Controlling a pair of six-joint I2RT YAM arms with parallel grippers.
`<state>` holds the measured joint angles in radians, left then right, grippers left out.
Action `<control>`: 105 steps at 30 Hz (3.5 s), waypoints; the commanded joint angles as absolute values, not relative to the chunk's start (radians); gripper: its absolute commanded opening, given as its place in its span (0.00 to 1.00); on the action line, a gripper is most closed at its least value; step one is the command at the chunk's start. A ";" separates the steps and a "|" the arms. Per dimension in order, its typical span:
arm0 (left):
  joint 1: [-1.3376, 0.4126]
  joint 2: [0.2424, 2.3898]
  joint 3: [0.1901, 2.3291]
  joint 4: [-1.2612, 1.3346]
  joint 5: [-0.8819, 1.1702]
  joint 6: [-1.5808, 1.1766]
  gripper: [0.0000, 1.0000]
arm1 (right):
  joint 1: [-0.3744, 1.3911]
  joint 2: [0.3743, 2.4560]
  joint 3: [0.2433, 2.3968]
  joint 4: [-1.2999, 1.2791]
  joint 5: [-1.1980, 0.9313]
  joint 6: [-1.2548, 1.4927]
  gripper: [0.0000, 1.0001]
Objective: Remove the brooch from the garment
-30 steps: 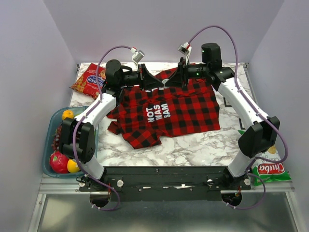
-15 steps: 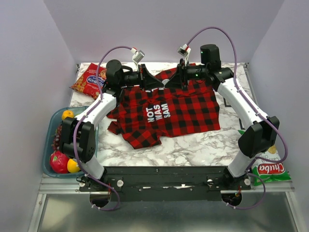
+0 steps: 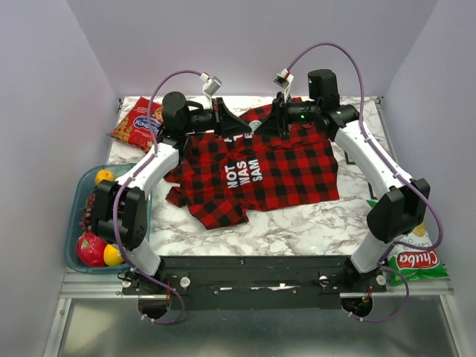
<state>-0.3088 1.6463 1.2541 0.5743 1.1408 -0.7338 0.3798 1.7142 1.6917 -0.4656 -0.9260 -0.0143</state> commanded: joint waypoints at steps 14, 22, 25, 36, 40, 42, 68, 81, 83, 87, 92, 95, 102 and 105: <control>-0.347 1.629 1.313 0.454 1.226 -0.560 0.00 | 0.327 1.779 1.693 -0.357 -0.948 0.219 0.41; -0.373 1.641 1.405 0.224 1.235 -0.368 0.00 | 0.327 1.801 1.686 -0.345 -0.930 0.261 0.41; -0.383 1.644 1.443 0.094 1.233 -0.258 0.00 | 0.324 1.813 1.693 -0.345 -0.923 0.268 0.41; -0.396 1.638 1.500 -0.104 1.209 -0.071 0.00 | 0.270 1.835 1.693 -0.314 -0.881 0.383 0.41; -0.399 1.634 1.502 -0.130 1.206 -0.052 0.00 | 0.256 1.835 1.689 -0.314 -0.879 0.388 0.41; -0.402 1.634 1.508 -0.138 1.204 -0.038 0.00 | 0.256 1.835 1.683 -0.314 -0.877 0.388 0.41; -0.348 1.646 1.462 0.004 1.155 -0.212 0.00 | 0.222 1.710 1.658 -0.354 -1.129 0.126 0.58; -0.345 1.664 1.394 0.308 1.224 -0.476 0.00 | 0.271 1.716 1.661 -0.431 -1.193 0.017 0.52; -0.345 1.664 1.394 0.308 1.224 -0.477 0.00 | 0.276 1.726 1.675 -0.431 -1.196 0.020 0.50; -0.345 1.669 1.393 0.311 1.223 -0.480 0.00 | 0.281 1.743 1.687 -0.433 -1.212 0.025 0.46; -0.345 1.675 1.394 0.319 1.226 -0.489 0.00 | 0.288 1.749 1.689 -0.431 -1.223 0.034 0.36; -0.345 1.677 1.394 0.319 1.226 -0.488 0.00 | 0.288 1.749 1.693 -0.428 -1.215 0.031 0.33; -0.345 1.689 1.401 0.319 1.226 -0.491 0.00 | 0.288 1.753 1.706 -0.411 -1.223 0.048 0.22; -0.345 1.693 1.402 0.307 1.206 -0.486 0.06 | 0.287 1.750 1.704 -0.411 -1.220 0.043 0.11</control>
